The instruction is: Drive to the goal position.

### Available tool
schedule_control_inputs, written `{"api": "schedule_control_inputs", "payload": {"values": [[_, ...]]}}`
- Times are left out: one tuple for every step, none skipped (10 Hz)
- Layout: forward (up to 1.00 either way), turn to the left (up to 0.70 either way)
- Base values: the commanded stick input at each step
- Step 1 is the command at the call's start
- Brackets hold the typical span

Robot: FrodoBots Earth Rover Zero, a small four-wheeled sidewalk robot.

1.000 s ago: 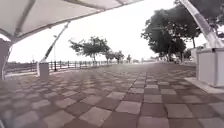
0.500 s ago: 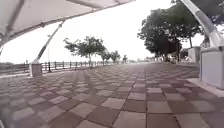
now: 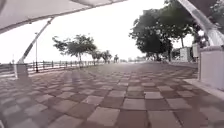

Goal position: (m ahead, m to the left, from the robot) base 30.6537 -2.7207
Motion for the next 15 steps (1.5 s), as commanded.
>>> {"api": "schedule_control_inputs", "payload": {"values": [[0.85, 0.0], [0.85, 0.0], [0.85, 0.0], [0.85, 0.0], [0.85, 0.0], [0.85, -0.34], [0.85, -0.34], [0.85, -0.34], [0.85, -0.18], [0.85, 0.0], [0.85, 0.0], [0.85, -0.05], [0.85, -0.34], [0.85, -0.34], [0.85, -0.34]]}}
